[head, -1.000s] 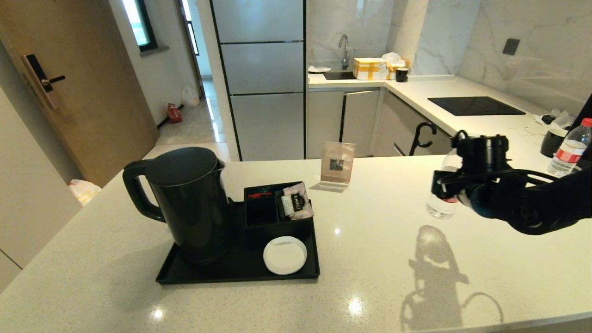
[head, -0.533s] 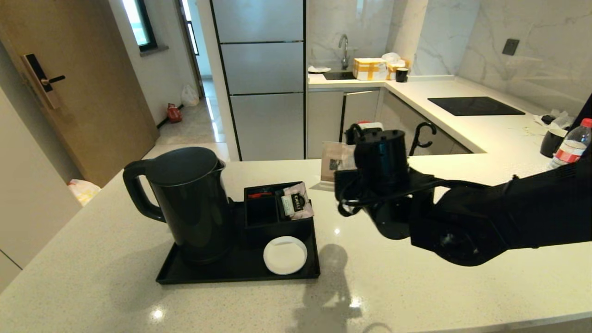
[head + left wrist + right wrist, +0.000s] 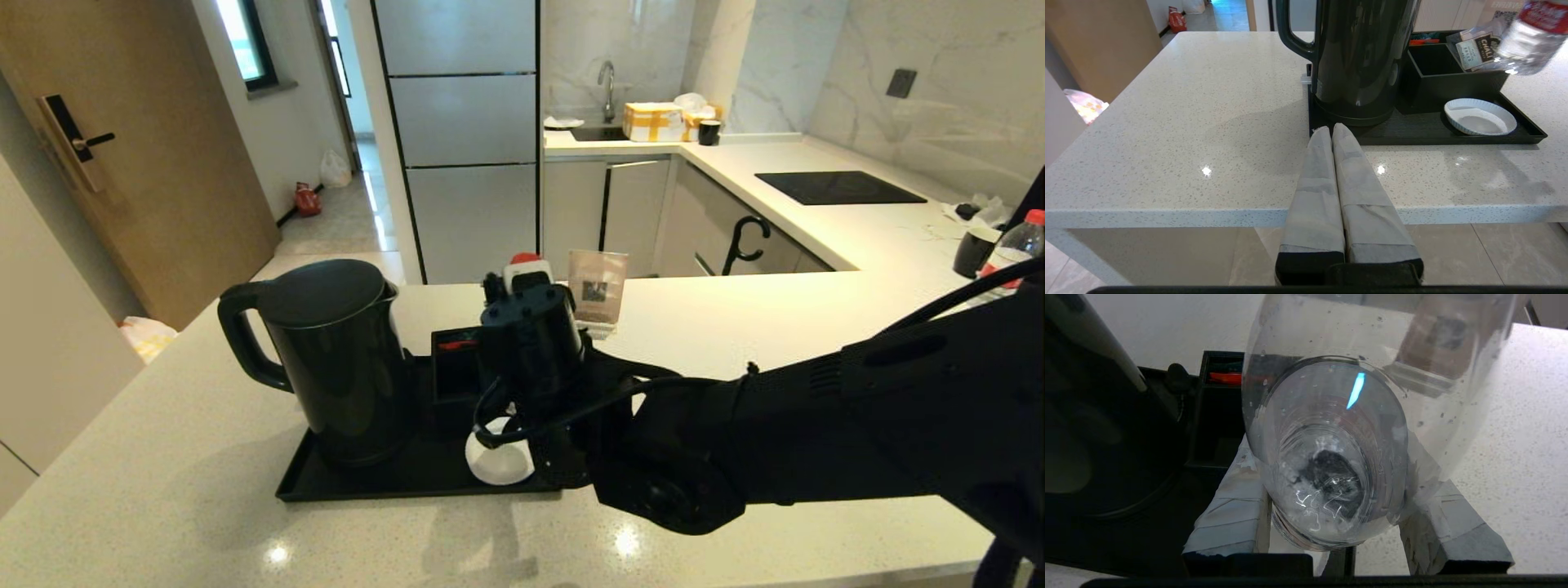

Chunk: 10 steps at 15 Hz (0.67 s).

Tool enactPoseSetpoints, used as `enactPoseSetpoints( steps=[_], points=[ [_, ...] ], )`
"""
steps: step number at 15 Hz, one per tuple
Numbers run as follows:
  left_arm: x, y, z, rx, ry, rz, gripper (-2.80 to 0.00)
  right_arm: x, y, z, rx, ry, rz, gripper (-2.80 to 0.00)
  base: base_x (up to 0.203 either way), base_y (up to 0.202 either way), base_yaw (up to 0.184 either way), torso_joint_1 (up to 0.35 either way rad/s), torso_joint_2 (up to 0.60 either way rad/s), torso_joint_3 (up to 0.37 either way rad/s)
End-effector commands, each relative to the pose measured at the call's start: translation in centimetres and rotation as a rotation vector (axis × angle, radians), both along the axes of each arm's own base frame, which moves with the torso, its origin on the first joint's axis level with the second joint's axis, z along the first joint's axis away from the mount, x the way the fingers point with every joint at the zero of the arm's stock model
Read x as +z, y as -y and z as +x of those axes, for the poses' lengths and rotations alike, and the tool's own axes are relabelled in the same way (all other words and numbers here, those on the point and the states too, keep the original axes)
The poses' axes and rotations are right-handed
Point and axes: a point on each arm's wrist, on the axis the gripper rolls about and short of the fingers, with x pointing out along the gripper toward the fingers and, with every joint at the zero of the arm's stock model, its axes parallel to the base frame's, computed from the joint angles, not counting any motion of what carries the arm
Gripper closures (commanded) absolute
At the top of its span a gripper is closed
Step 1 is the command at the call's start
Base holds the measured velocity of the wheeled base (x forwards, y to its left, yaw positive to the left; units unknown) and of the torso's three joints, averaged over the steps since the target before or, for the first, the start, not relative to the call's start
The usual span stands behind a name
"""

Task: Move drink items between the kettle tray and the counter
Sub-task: Return the bottled water to its original position

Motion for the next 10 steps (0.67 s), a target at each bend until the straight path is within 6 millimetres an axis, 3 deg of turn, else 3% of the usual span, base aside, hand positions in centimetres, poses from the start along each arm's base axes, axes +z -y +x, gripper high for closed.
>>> enactPoseSetpoints(
  steps=[1,4,10],
  points=[
    [0.0,0.0,0.0,0.001,-0.001,0.001,0.0,-0.8,-0.5,0.0,0.002,-0.007,-0.011,0.0,0.0,0.0,0.0,0.0,0.0,0.0],
    [0.0,0.0,0.0,0.0,-0.001,0.0,0.0,-2.1,-2.1,-0.6,0.014,-0.072,-0.012,0.0,0.0,0.0,0.0,0.0,0.0,0.0],
    [0.0,0.0,0.0,0.001,-0.001,0.0,0.0,-3.1,-2.8,0.2,0.036,-0.146,-0.008,0.0,0.0,0.0,0.0,0.0,0.0,0.0]
  ],
)
